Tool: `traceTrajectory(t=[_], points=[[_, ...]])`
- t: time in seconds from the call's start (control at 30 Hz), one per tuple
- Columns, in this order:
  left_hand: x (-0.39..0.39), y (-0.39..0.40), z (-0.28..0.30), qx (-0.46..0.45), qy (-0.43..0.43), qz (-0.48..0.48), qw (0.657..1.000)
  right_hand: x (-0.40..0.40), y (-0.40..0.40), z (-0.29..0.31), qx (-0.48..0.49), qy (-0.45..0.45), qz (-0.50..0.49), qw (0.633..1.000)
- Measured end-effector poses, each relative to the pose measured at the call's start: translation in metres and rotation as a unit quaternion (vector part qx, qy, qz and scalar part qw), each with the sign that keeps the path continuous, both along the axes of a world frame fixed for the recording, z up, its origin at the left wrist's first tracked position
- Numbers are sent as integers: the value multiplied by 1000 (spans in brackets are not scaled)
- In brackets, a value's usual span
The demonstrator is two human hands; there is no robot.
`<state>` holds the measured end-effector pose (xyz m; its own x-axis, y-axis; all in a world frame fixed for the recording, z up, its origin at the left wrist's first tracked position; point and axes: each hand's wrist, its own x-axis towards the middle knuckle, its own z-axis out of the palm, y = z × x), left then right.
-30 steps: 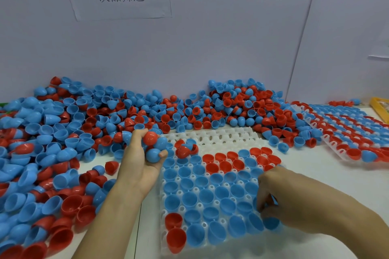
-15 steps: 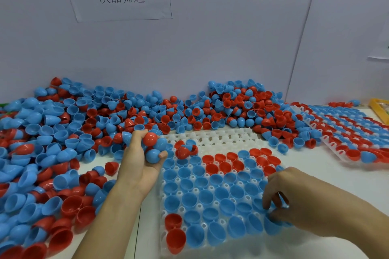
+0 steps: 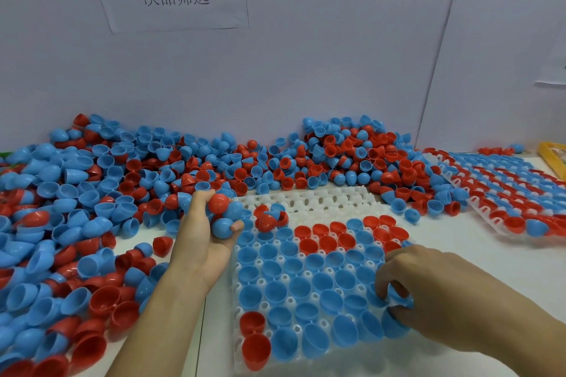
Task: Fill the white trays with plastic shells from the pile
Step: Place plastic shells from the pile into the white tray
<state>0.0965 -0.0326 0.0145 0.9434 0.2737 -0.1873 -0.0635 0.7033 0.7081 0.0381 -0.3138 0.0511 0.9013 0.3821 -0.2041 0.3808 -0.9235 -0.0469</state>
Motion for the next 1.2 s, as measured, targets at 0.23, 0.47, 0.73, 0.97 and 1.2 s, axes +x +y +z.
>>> traceTrajectory(t=[0.23,0.47,0.73,0.97,1.2], points=[[0,0,-1,6,1,-2,1000,-4,8,4,56,7,32,998],[0,0,0,3,2,-2,1000,-7,22,-1,35,7,64,997],[-1,0,0,3,0,-5,1000,-4,25,4,65,-19,63,996],[0,1,0,1,0,-5,1000,-6,39,-4,88,-6,117,989],[1,1,0,2,8,-5,1000,-8,46,-1,57,10,122,991]])
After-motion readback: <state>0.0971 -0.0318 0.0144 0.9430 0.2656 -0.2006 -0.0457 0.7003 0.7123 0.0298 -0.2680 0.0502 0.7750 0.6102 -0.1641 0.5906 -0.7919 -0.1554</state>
